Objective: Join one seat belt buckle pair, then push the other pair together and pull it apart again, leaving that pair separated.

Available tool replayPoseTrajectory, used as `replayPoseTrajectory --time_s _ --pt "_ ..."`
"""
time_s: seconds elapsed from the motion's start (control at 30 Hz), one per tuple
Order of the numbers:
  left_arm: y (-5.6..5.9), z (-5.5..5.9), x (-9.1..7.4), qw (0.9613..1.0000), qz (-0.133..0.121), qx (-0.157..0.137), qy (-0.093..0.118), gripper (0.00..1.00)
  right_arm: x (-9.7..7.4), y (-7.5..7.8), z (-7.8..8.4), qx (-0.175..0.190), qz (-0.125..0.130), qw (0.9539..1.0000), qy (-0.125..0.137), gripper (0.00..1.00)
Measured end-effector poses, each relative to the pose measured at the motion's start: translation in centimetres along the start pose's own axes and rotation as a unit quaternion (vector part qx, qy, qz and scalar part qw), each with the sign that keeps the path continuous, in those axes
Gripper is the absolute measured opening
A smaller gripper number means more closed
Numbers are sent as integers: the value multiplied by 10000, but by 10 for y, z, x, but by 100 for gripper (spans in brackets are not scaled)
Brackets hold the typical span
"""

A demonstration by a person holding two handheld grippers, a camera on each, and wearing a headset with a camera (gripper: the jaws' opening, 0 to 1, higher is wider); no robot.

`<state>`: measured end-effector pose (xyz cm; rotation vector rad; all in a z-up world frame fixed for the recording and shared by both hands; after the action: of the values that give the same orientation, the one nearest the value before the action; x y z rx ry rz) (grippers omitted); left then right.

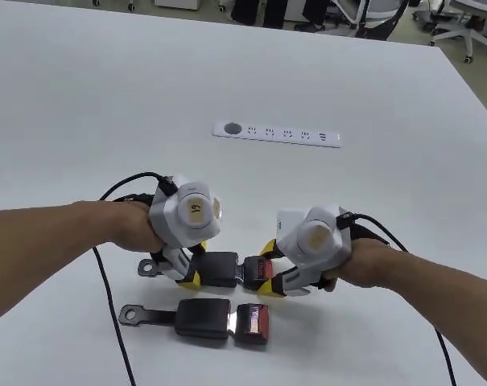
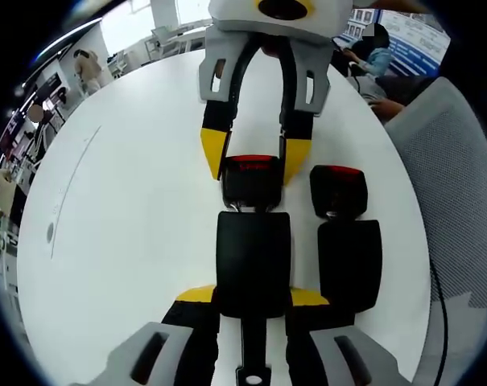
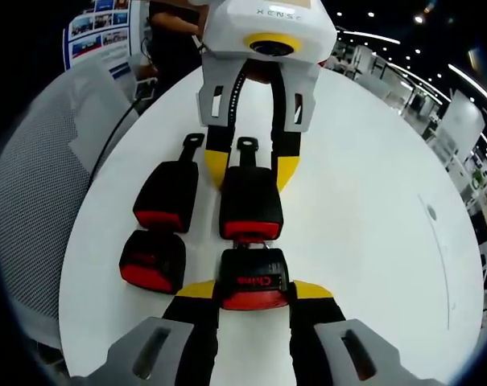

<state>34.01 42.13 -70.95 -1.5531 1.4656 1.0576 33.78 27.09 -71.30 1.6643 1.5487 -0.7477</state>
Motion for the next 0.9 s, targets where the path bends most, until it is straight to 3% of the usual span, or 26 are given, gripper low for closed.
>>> replayPoseTrajectory --time_s 0.1,0.13,0.53,0.9 --pt "1 1 -1 10000 18 -29 32 31 -7 3 11 0 -34 10000 -67 30" --pt "1 0 -1 10000 22 -2 33 31 -8 2 12 -30 -61 10000 24 30" --pt "-2 -3 0 9999 20 -14 -160 32 -9 2 14 -8 -7 10000 -26 30" --pt "-1 -6 1 9997 13 35 -241 32 -21 4 30 -32 23 9997 -252 31"
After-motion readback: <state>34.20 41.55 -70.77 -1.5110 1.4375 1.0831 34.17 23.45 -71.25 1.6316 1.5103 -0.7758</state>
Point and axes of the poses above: the centre of the closed fingertips' face, and the gripper's own axes: x roughly forward along the fingers, y roughly to its right, z roughly out of its underside, the point moved 8 cm from there along -x, roughly backward along the fingers, and after that the axes turned 2 degrees about -x, right-handed, at the moved point
